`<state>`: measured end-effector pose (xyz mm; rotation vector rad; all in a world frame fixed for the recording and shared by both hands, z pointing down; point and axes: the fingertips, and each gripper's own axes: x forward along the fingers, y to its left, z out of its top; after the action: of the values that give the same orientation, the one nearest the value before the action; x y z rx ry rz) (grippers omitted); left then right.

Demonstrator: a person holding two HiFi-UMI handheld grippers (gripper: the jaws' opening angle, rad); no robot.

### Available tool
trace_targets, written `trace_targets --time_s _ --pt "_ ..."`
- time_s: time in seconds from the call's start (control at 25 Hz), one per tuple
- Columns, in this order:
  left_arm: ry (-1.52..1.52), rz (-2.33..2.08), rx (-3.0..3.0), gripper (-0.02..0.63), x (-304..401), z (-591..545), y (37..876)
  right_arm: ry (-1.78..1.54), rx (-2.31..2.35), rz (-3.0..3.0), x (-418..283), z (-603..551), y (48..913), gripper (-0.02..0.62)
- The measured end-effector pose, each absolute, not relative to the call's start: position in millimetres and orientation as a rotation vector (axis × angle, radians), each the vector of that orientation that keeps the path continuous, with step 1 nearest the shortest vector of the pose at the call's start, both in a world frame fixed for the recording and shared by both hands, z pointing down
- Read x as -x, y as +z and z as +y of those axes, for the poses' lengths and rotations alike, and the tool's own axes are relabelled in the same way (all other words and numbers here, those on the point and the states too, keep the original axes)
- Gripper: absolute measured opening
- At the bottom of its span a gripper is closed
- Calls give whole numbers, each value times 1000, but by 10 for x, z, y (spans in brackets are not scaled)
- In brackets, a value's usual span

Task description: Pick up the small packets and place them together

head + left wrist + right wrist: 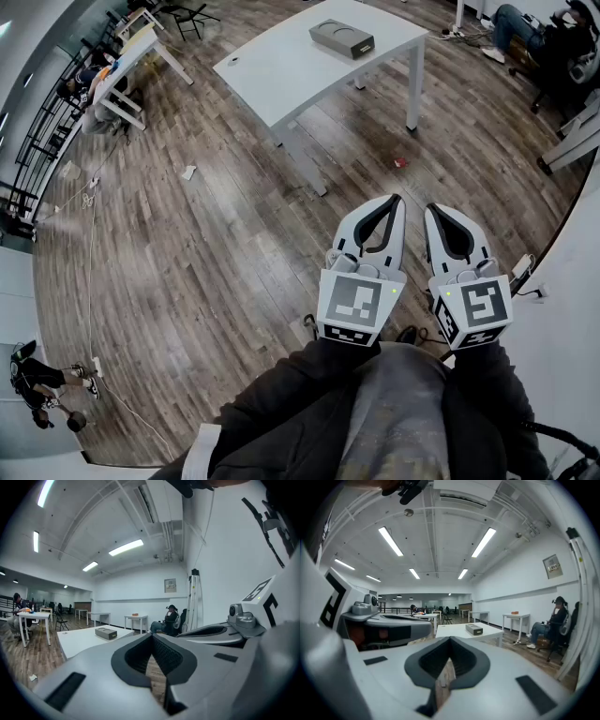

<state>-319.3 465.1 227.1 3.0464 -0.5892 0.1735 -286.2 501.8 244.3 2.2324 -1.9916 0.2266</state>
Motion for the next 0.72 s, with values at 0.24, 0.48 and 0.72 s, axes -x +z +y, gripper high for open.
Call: trace_targets --time_s 0.24,0.48,0.72 --pt "174 -574 -3042 3 3210 4320 2319 229 -2219 -1996 2913 4675 2488 5" --pt "176 -574 -3030 3 3238 4115 2380 239 -2209 -2005 2962 4482 2538 5" --pt "186 -567 -3026 3 3168 4026 2420 214 -2269 -2013 2853 4420 2483 5"
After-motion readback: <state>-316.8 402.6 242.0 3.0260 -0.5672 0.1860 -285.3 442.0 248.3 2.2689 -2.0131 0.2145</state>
